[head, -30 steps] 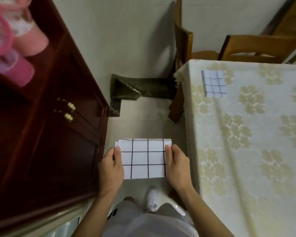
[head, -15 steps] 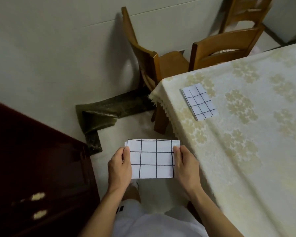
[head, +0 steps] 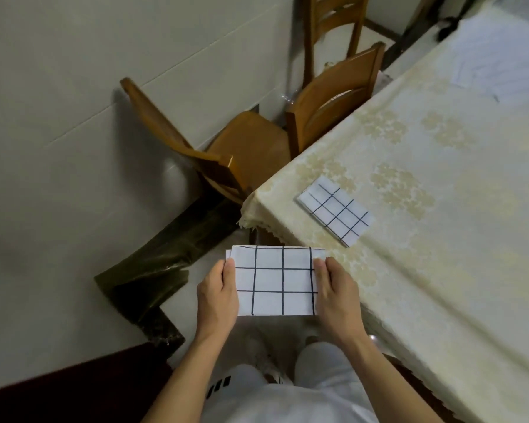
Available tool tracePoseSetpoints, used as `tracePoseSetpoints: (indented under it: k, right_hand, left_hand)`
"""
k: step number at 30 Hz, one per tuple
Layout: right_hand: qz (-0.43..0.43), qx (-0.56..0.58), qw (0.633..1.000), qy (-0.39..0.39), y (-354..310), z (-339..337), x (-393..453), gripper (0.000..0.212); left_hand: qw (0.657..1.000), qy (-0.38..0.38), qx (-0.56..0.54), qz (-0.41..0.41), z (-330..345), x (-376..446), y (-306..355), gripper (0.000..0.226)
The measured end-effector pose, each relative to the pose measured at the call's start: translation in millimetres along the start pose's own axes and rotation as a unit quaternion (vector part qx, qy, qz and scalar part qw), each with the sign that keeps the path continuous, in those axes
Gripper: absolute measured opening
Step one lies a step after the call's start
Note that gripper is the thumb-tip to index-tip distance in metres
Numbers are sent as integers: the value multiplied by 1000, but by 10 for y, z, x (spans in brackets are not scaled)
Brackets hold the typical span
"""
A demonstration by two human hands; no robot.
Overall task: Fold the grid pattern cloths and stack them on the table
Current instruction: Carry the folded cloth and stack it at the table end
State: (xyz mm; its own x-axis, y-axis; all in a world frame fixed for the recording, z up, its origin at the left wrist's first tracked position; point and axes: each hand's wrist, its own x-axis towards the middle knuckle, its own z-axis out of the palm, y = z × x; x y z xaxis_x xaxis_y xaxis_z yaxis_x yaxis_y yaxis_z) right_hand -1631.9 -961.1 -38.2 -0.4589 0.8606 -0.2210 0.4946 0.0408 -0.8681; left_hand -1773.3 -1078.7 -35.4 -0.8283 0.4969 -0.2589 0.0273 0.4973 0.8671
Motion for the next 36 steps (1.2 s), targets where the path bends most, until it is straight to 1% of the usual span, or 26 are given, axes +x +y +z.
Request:
tracePoseSetpoints:
  k: [5, 10, 16, 19, 22, 26, 28, 33, 36]
  right_hand:
    - [38, 12, 997, 61, 11, -157, 257, 35]
    - [67, 39, 990, 121, 140, -439, 598, 40]
    - [93, 50, 978, 178, 329, -778, 1018, 40]
    - [107, 47, 976, 186, 408, -883, 1211, 42]
    - [121, 43, 970, 204, 440, -953, 1369, 42]
    - [141, 44, 964, 223, 472, -997, 1469, 42]
    - [152, 42, 961, 229, 494, -987, 1511, 41]
    - [190, 23, 949, 251, 538, -935, 1648, 39]
    - [205, 40, 944, 255, 506, -911, 1707, 30]
  left_hand:
    - [996, -65, 33, 41, 271, 430, 260, 31]
    - [988, -129, 51, 71, 728, 761, 530, 29]
    - [981, -158, 52, 101, 1302, 1023, 898, 32]
    - [978, -183, 69, 74, 1534, 1167, 1033, 33]
    - [969, -230, 80, 39, 1694, 1358, 1101, 36]
    - [953, -289, 91, 27, 1778, 1575, 1192, 37]
    - [946, -307, 97, 31, 1801, 1687, 1197, 35]
    - [921, -370, 122, 21, 1879, 1950, 1246, 20]
    - [909, -394, 134, 13, 1921, 2145, 1230, 23]
